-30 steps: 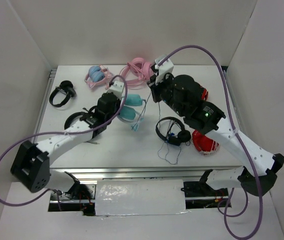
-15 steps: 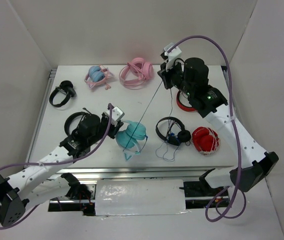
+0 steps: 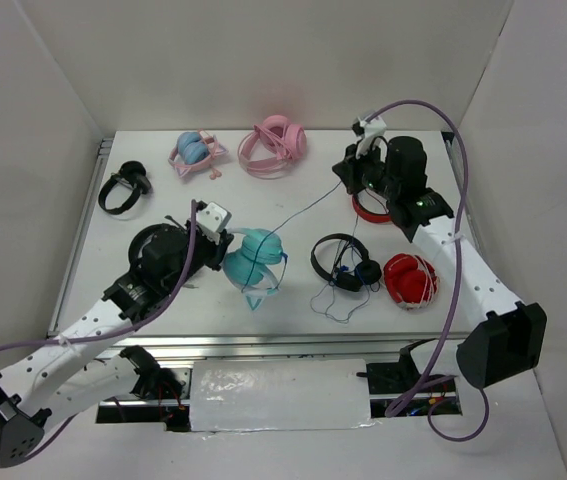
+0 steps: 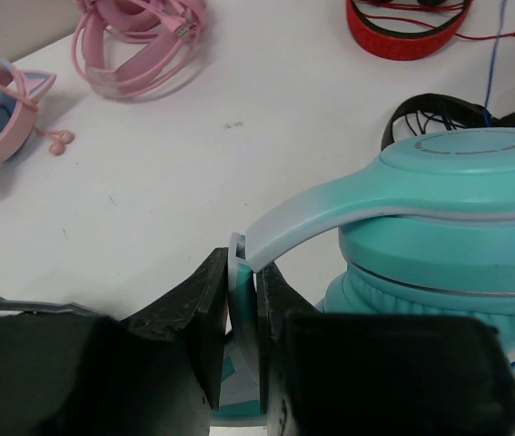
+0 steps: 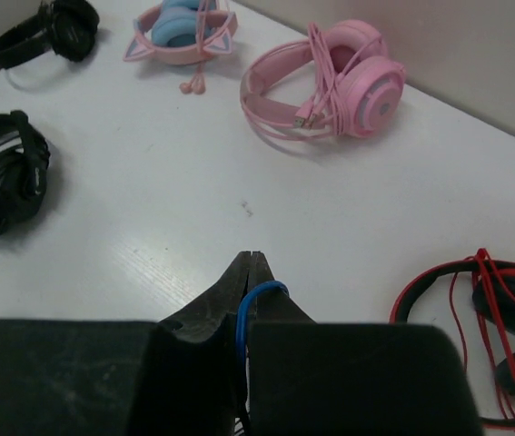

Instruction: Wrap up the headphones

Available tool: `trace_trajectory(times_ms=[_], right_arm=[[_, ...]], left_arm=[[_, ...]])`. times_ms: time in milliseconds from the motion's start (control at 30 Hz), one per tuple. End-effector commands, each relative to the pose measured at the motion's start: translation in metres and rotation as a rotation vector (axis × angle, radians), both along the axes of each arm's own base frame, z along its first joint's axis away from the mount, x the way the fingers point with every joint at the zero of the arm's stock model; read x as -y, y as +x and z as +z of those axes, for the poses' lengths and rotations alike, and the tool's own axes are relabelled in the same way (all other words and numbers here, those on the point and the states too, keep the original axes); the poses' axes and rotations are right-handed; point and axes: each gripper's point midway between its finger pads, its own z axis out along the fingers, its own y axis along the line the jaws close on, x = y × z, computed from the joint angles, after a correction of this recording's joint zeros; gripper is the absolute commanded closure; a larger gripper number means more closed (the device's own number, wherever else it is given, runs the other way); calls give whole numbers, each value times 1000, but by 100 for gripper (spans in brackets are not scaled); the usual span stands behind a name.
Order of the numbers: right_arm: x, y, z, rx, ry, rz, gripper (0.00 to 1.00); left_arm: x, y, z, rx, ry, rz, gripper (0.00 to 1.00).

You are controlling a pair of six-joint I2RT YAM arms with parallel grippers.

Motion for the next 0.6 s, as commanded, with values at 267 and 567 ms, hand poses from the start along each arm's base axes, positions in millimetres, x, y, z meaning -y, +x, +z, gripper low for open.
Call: trace_trajectory(times_ms=[267,567], right_arm=[[37,-13,127,346,119,-121,100],[38,-5,133,333,91,-115,100]], left_arm=[[3,28,0,-65,-41,139,100],[21,6,-9,-100,-48,-21,100]])
